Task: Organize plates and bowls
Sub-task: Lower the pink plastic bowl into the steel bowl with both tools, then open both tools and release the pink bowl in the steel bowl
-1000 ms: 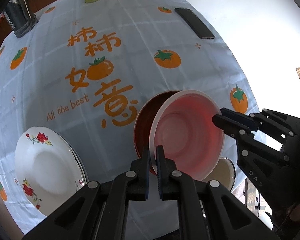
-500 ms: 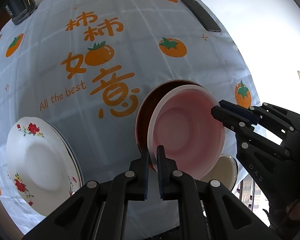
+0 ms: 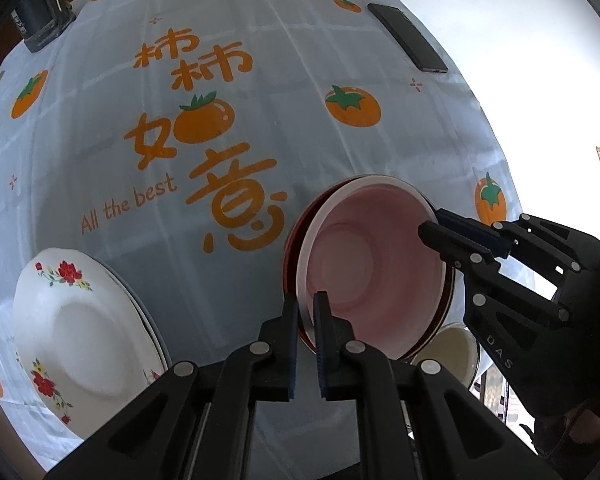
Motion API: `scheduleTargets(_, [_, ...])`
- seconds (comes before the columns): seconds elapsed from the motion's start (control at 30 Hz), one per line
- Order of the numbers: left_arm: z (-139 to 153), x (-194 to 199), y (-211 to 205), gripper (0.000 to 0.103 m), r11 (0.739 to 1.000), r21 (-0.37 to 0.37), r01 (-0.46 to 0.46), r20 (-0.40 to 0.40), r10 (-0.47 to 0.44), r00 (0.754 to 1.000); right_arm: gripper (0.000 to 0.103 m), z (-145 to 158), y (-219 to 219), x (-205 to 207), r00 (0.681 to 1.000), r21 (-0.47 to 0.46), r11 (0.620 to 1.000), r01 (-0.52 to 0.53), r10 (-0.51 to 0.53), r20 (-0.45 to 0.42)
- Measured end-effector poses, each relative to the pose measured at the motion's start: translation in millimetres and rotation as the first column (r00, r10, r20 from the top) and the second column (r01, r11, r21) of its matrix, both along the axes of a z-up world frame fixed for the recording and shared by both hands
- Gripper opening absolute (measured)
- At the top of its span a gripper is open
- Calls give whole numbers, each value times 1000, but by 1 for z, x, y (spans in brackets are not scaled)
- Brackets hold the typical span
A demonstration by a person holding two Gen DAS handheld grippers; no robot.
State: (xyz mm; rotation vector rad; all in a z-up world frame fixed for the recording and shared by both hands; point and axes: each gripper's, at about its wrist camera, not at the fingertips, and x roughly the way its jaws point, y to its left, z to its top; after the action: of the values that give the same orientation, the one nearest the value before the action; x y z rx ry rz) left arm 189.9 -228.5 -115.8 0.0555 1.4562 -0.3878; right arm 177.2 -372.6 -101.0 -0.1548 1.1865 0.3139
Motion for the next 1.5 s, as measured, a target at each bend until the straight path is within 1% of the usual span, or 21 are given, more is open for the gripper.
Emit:
scheduleTargets(0.23, [1, 0, -2, 8, 999, 30, 16, 48, -18, 999, 11, 1, 0, 0, 1000, 6, 1000, 4, -4, 12])
scheduleTargets(0.6, [0, 2, -2, 8, 998, 57, 19, 84, -24, 996, 11, 4, 2, -2, 1000, 12, 1000, 5, -5, 21])
scheduleTargets(0.73, [-1, 1, -4, 8, 996, 82, 25, 103, -33, 994, 11, 2, 2, -3, 1000, 13, 1000, 7, -7, 17])
scheduleTargets(0.8, [-2, 2, -4, 8, 996, 84, 22, 103, -30, 994, 11, 3, 2, -4, 1000, 15, 1000, 6, -6, 19])
scheduleTargets(0.9, [-1, 2, -4, 9, 998, 67, 18, 102, -25, 994, 11, 3, 1, -5, 1000, 21, 1000, 8, -8, 19])
scheduleTargets(0.93, [1, 1, -5, 9, 998, 65, 19, 103, -26, 994, 13, 3, 0, -5, 1000, 21, 1000, 11, -11, 19])
scheduleTargets(1.0, [3, -1, -7, 10, 996, 89, 27, 117, -37, 992, 28, 4, -2, -7, 1000, 35, 999, 17, -18, 20])
scheduleTargets(1.03, [5, -2, -7, 15, 995, 102, 25, 131, -39, 991, 44, 6, -3, -9, 999, 40, 999, 23, -24, 30])
scheduleTargets(1.07, [6, -3, -6, 19, 994, 108, 21, 139, -36, 990, 52, 7, -3, -11, 999, 29, 999, 30, -31, 42])
scheduleTargets(1.1, [7, -4, -4, 31, 994, 109, 12, 147, -28, 989, 53, 9, -4, -12, 998, 19, 999, 36, -37, 55])
scheduleTargets(1.13, [9, -5, -1, 47, 995, 104, -1, 155, -15, 988, 54, 12, -7, -14, 996, 14, 999, 47, -48, 69])
scheduleTargets(1.2, [12, -5, 5, 58, 995, 91, -28, 171, 12, 985, 60, 16, -11, -17, 995, 18, 998, 63, -65, 81])
scheduleTargets(1.3, [15, -8, 10, 58, 996, 74, -44, 170, 31, 985, 61, 21, -16, -21, 993, 21, 997, 76, -78, 90])
scheduleTargets(1.5, [23, -25, 17, 58, 997, 58, -54, 179, 42, 983, 61, 21, -27, -39, 992, 39, 994, 102, -105, 76])
